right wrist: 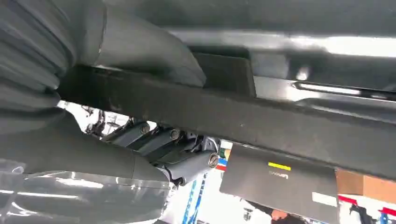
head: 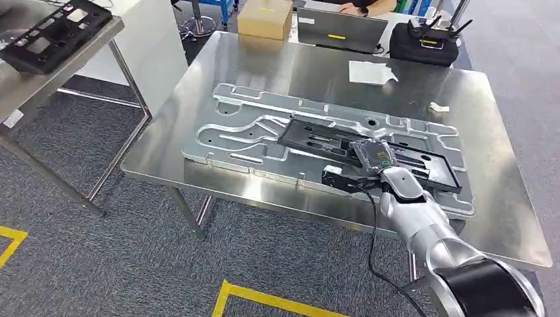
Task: Take the parts from the cabinet and place them on the table.
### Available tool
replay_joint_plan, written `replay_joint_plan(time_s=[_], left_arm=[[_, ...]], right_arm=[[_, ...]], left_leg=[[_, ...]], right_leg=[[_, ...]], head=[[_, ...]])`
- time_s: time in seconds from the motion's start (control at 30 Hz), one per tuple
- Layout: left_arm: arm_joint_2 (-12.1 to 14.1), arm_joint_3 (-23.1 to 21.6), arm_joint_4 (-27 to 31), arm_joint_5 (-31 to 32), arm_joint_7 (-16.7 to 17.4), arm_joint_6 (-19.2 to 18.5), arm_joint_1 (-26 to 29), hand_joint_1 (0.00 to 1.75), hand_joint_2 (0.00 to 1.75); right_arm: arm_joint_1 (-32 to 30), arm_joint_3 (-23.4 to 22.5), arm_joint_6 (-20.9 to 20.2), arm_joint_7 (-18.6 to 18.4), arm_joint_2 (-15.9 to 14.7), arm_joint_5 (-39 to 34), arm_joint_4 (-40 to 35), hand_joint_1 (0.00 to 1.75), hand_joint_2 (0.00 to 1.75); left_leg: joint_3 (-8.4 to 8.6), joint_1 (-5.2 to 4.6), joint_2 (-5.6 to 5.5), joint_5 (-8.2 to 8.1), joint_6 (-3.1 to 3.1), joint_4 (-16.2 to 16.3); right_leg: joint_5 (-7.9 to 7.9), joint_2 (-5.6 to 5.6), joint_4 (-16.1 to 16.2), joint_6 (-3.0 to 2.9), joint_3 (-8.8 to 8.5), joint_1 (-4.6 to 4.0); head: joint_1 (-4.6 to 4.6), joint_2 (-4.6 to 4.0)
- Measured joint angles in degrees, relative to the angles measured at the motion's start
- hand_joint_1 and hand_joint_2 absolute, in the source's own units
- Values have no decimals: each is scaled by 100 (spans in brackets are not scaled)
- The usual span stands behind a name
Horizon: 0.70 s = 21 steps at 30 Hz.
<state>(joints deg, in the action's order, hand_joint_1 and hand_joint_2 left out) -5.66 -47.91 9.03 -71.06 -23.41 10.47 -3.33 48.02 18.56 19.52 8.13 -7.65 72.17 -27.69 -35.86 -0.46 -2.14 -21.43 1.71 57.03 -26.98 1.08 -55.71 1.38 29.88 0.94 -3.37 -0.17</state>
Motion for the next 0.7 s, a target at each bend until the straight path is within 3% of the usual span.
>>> replay_joint_plan(time_s=[0.33,0.7], left_arm=[[0,-135,0,96,197,-4,-4,0,175],[0,-199,0,146,92,-48,1,0,175]], right_arm=[[-36,-31,94,26,-13,-13,131,0,0],[7,-33,85,183,-52,-91,120,0,0]], left_leg=[[-5,0,65,-4,-4,1],[-8,2,68,-4,-6,1]], right_leg=[[17,-46,-1,25,27,-2],[17,-49,-7,25,31,-4]], head=[[0,0],[0,0]])
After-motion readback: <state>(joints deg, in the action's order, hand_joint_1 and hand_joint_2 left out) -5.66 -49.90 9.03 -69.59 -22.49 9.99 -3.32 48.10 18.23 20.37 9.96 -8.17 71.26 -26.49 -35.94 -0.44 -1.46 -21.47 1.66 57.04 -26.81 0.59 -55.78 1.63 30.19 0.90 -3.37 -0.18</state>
